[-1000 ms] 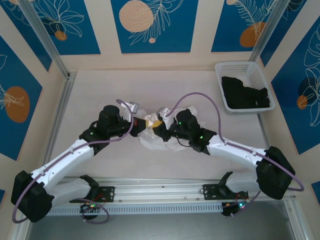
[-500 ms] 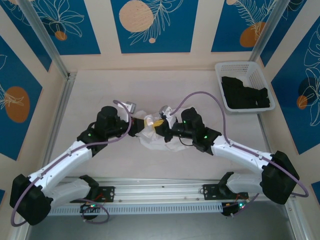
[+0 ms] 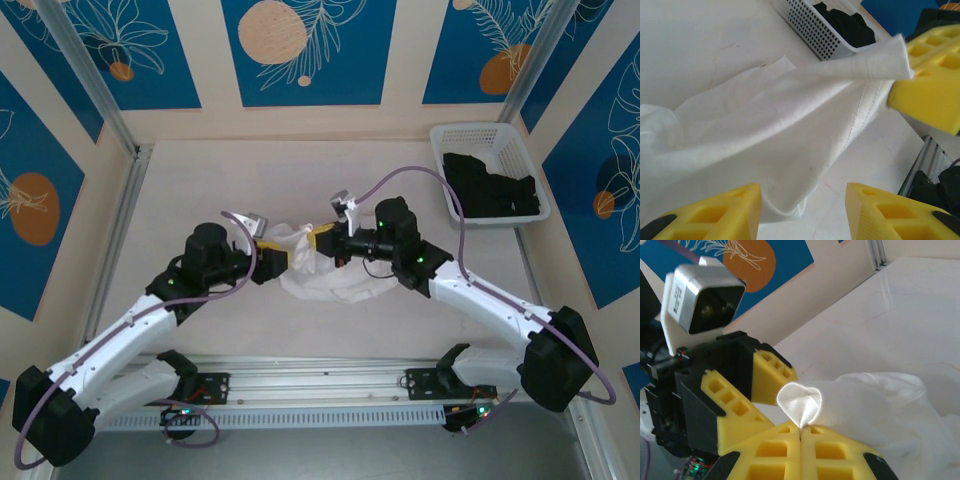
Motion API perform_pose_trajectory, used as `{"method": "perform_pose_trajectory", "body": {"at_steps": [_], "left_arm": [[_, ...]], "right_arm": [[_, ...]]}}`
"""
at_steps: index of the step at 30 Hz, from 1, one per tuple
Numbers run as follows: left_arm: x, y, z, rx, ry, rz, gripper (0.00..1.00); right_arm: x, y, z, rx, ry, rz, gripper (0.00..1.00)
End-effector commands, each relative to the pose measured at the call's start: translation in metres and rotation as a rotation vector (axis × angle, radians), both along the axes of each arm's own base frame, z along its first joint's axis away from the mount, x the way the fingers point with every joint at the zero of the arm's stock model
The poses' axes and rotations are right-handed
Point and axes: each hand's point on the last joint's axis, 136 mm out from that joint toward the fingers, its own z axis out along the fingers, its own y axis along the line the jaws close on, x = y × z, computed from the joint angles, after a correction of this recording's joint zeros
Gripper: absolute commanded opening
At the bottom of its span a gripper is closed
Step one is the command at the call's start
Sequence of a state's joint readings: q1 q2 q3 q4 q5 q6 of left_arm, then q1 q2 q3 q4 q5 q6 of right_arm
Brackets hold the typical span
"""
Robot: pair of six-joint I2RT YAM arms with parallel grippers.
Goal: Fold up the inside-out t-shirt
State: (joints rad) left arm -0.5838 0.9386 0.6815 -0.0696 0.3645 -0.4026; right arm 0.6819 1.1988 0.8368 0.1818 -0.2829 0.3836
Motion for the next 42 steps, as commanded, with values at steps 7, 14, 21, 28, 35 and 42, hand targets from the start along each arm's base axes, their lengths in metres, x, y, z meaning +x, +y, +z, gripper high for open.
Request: {"method": "perform_pose_trajectory", "body": {"at_steps": [7, 14, 21, 28, 35, 42], "left_arm": [[0.007, -0.017, 0.031, -0.041, -0.086, -0.064, 0.48], [0.012, -0.03, 0.04, -0.072, -0.093, -0.103, 0.43], [0.016, -0.028, 0.033, -0.05, -0.087, -0.084, 0.1], [0.015, -0.02, 0.032, -0.06, -0.068, -0.061, 0.0], [0.011, -0.017, 0.049, -0.184, -0.045, -0.073, 0.0], [0.007, -0.017, 0.044, -0.202, -0.026, -0.086, 0.0]], "right_arm": [[-0.008, 0.01, 0.043, 0.112, 0.073, 0.064, 0.0], [-0.005, 0.018, 0.028, 0.104, 0.144, 0.087, 0.0], [-0.003, 0.021, 0.031, 0.122, 0.149, 0.11, 0.0], [0.025, -0.019, 0.003, -0.021, 0.151, -0.157, 0.29], [0.013, -0.028, -0.051, -0.126, 0.108, -0.245, 0.5], [0.019, -0.014, -0.083, -0.185, 0.139, -0.253, 0.57]]}}
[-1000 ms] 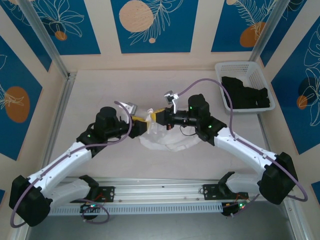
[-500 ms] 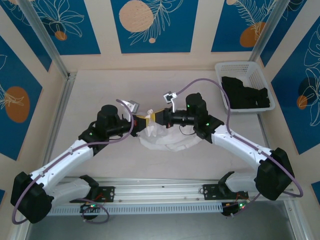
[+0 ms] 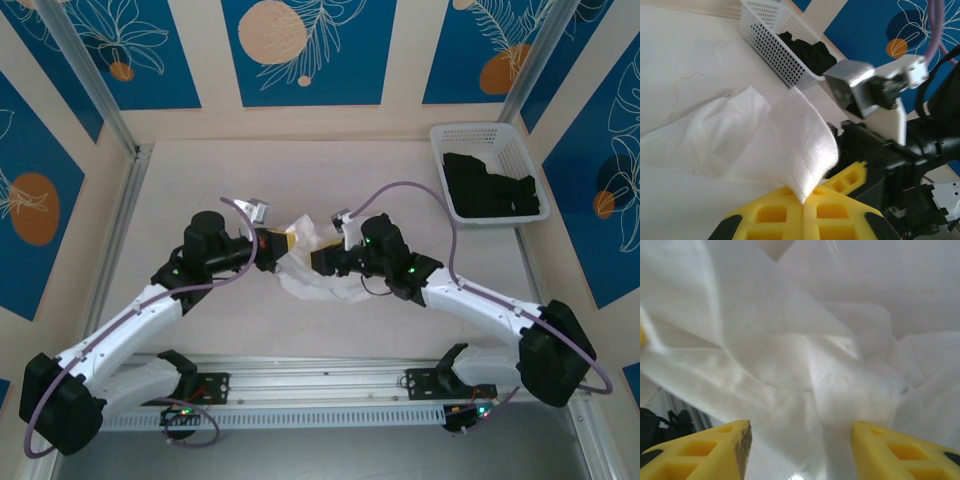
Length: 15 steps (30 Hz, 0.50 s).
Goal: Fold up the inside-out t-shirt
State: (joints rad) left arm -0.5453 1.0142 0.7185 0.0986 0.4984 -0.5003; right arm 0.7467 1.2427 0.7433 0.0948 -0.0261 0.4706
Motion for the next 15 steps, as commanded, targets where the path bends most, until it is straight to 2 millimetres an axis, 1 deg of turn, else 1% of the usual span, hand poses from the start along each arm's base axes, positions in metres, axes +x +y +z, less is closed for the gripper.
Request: {"method": "perform_pose_trajectory", "body": {"at_steps": [1, 5, 8, 9, 11, 12, 13, 15], "left_arm": [[-0.006, 0.0, 0.011, -0.05, -0.022, -0.026, 0.0], [-0.009, 0.003, 0.013, -0.054, -0.032, -0.023, 0.0], [-0.009, 0.004, 0.013, -0.051, -0.036, -0.02, 0.0], [-0.009, 0.004, 0.012, -0.05, -0.035, -0.018, 0.0], [-0.008, 0.006, 0.011, -0.044, -0.034, -0.01, 0.0], [-0.006, 0.008, 0.01, -0.038, -0.034, 0.005, 0.0], [-0.004, 0.011, 0.008, -0.025, -0.026, 0.027, 0.0], [0.007, 0.023, -0.005, 0.035, 0.001, 0.119, 0.0]], "right_arm": [[0.015, -0.001, 0.0, -0.016, -0.045, -0.055, 0.57], [0.029, -0.004, -0.01, -0.056, -0.019, -0.111, 0.55], [0.034, -0.002, -0.016, -0.055, 0.001, -0.114, 0.51], [0.035, 0.0, -0.016, -0.045, 0.007, -0.102, 0.47], [0.032, 0.007, -0.013, -0.006, 0.011, -0.058, 0.28], [0.029, 0.01, -0.008, 0.029, 0.009, -0.026, 0.19], [0.026, 0.011, -0.001, 0.064, 0.003, 0.004, 0.13], [0.018, 0.011, 0.019, 0.165, -0.017, 0.083, 0.04]]}}
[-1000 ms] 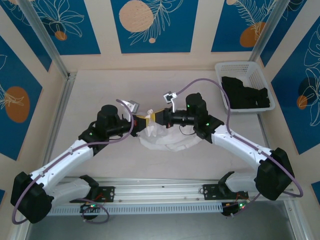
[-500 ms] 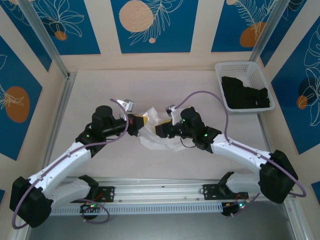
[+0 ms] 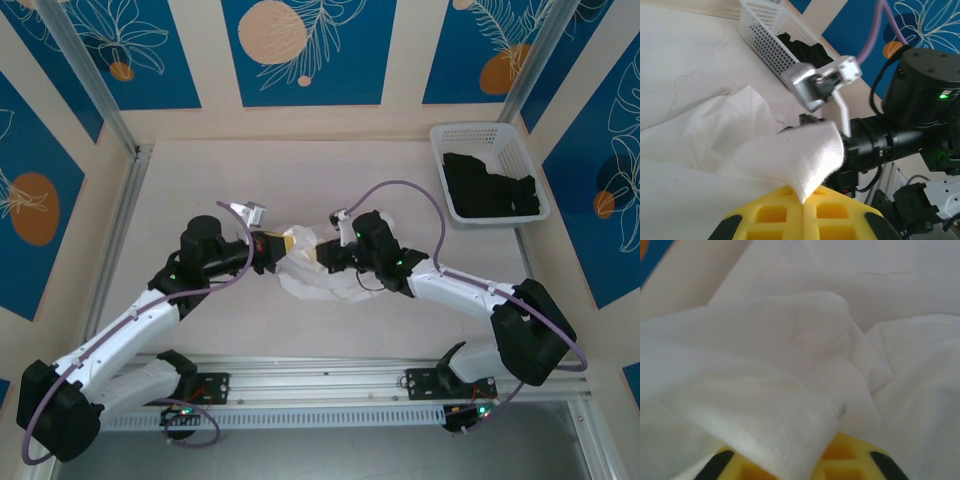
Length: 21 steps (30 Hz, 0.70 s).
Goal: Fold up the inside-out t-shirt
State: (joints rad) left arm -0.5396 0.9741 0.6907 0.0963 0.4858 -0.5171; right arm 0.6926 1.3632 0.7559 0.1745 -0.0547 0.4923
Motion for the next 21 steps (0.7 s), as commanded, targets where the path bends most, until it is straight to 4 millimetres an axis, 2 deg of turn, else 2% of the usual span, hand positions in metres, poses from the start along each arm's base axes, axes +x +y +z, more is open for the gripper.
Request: {"method": "perform_pose_trajectory", "body": {"at_steps": [1, 3, 6, 11, 14, 17, 21], "left_arm": [[0.017, 0.024, -0.012, 0.079, 0.013, 0.148, 0.0], [0.029, 0.042, -0.031, 0.155, 0.054, 0.261, 0.0], [0.039, 0.058, -0.056, 0.215, 0.119, 0.348, 0.03], [0.046, 0.057, -0.078, 0.223, 0.195, 0.343, 0.18], [0.045, 0.055, -0.079, 0.232, 0.198, 0.324, 0.31], [0.04, 0.051, -0.072, 0.225, 0.165, 0.287, 0.4], [0.024, 0.047, -0.056, 0.181, 0.089, 0.223, 0.46]], "right_arm": [[-0.012, 0.008, 0.05, 0.208, -0.078, 0.149, 0.02], [-0.023, 0.004, 0.071, 0.292, -0.105, 0.231, 0.0], [-0.037, 0.003, 0.087, 0.346, -0.128, 0.319, 0.0], [-0.044, 0.003, 0.092, 0.376, -0.135, 0.352, 0.0], [-0.043, 0.002, 0.09, 0.375, -0.129, 0.343, 0.0], [-0.041, 0.002, 0.089, 0.37, -0.129, 0.33, 0.0], [-0.035, 0.0, 0.087, 0.361, -0.129, 0.302, 0.0]]}}
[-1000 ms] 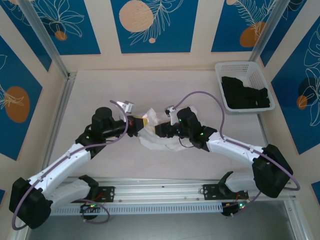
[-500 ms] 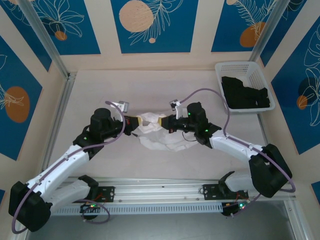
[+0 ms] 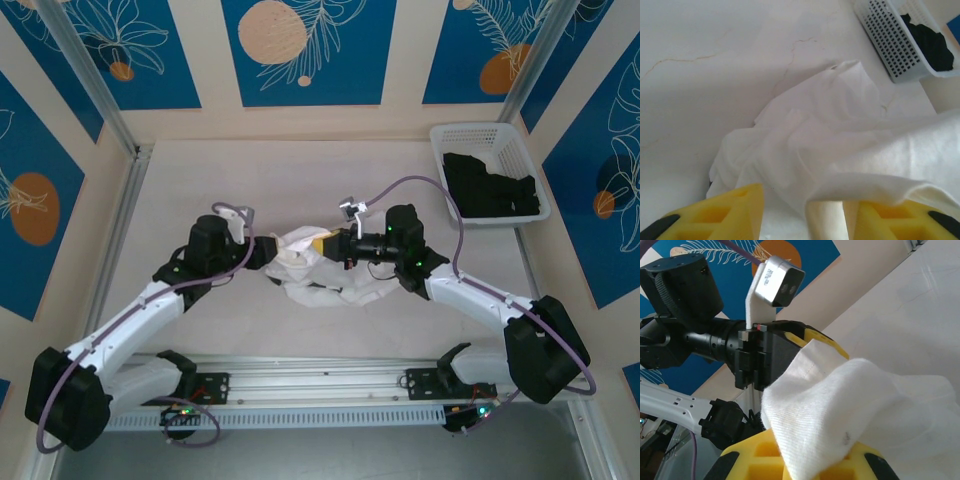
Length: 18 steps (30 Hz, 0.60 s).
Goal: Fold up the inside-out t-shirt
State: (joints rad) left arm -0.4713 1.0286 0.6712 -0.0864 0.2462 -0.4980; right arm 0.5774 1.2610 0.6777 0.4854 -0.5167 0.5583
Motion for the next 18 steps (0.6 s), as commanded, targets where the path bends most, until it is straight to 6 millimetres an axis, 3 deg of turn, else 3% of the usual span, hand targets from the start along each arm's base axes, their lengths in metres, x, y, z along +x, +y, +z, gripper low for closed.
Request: {"method": "perform_pose_trajectory", "body": {"at_steps": [1, 18], "left_arm": [[-0.015, -0.004, 0.019, -0.039, -0.089, -0.078, 0.47], [-0.095, -0.06, 0.051, -0.12, -0.246, -0.477, 0.42]], "right_arm": [[0.001, -0.002, 0.006, 0.016, -0.011, -0.006, 0.0], [0.022, 0.001, 0.005, 0.006, 0.068, -0.073, 0.0]]}}
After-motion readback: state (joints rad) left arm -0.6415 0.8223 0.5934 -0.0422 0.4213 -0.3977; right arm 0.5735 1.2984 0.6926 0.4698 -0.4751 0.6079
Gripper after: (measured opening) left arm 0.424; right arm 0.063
